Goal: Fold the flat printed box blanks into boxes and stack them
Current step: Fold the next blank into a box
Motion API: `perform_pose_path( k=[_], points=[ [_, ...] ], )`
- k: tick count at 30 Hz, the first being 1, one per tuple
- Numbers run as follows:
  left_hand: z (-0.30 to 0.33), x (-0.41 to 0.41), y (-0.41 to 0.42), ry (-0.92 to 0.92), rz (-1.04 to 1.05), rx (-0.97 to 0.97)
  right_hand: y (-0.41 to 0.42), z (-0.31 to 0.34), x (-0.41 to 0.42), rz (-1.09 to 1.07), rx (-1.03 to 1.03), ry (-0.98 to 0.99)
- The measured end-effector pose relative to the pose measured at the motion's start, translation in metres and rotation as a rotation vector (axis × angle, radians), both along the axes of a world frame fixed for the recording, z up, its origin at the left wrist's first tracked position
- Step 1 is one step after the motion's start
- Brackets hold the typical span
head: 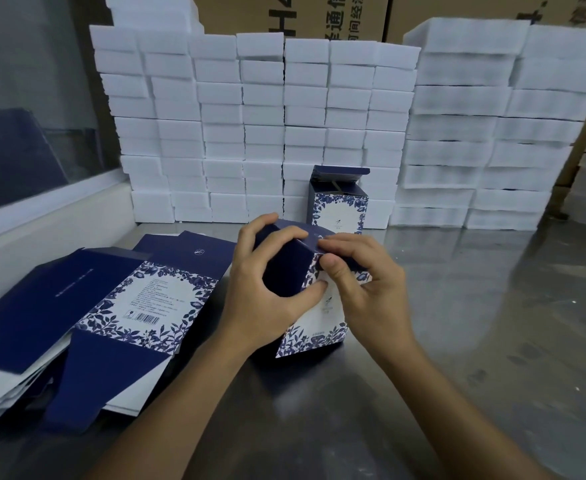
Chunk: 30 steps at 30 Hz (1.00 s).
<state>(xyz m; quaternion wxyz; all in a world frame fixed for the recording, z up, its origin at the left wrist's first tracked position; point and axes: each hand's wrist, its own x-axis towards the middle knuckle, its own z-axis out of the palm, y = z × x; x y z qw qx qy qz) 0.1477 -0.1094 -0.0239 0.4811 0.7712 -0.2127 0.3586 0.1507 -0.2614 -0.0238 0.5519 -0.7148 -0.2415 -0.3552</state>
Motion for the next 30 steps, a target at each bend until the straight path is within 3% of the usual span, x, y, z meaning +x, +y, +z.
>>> perform_pose_path(
  k=[14,23,30],
  points=[
    [-0.002,0.006,0.008,0.027,-0.024,-0.049,-0.006,-0.011,0.009,-0.079,-0.013,0.042],
    [-0.020,0.012,0.004,0.211,-0.108,-0.240,-0.010,-0.014,0.013,-0.185,-0.029,0.101],
    [-0.020,0.013,0.002,0.229,-0.141,-0.338,-0.011,-0.015,0.014,-0.196,0.056,0.104]
  ],
)
